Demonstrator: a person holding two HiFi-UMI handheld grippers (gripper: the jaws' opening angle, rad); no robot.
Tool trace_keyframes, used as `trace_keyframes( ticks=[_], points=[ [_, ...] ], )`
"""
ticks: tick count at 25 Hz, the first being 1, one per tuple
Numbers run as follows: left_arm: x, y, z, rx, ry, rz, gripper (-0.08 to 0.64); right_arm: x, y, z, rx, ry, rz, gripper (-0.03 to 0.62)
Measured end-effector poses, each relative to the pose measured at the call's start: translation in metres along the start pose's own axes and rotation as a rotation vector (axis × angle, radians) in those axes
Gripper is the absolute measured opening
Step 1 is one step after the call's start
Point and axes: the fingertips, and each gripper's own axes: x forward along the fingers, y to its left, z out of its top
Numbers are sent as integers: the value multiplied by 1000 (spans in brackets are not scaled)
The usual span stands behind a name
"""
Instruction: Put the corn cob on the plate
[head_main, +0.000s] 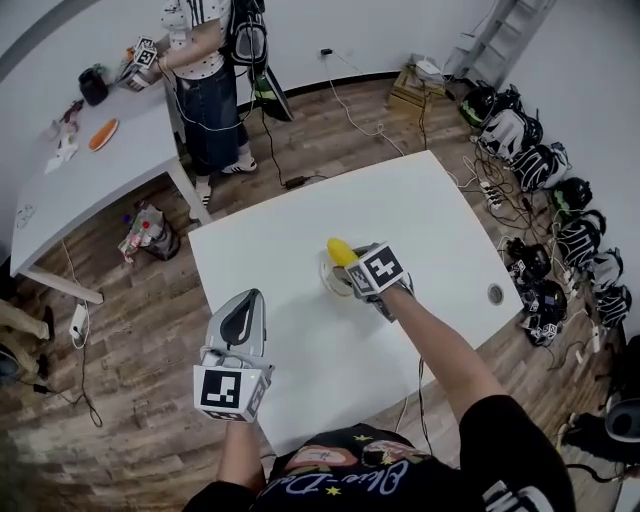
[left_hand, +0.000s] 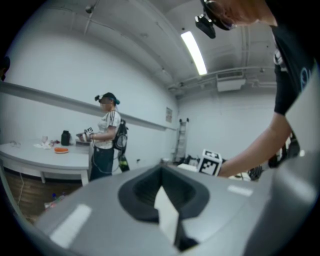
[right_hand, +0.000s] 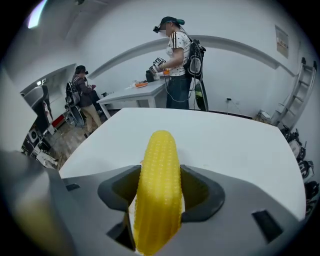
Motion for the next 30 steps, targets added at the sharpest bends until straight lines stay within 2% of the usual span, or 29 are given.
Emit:
trace_keyframes(
  ticks=[5,10,12,15,19,20,21,22,26,30],
  points=[
    [0,7,-1,3,13,12,-2,9,-4,-4,17,2,-42,254],
    [-2,-3,1,-11,3,-20,-2,-5,-5,9,-1,-99,-75,255],
    [-5,-9,4,9,-3,-29,-2,-25,-4,15,-10,-172,-104,255],
    [-13,-20,11,31,-18,-44,-2,-69,6,20,37,-337,-129,255],
    [-32,-47,18,63,-35,-78,-2,-143,34,-1,117,-559,-144,253],
    [-38,-55,21,71,-41,-88,-2,-160,41,-11,133,-597,-157,238],
    [-45,-63,23,75,-49,-99,-2,-177,49,-22,146,-633,-174,122],
    [-53,-72,26,75,-58,-110,-2,-194,57,-32,153,-669,-189,32],
    [-92,-105,38,95,-89,-133,-2,-253,96,-70,168,-778,-208,32],
    [-137,-135,39,106,-95,-146,-2,-295,140,-107,191,-858,-184,32]
  ],
)
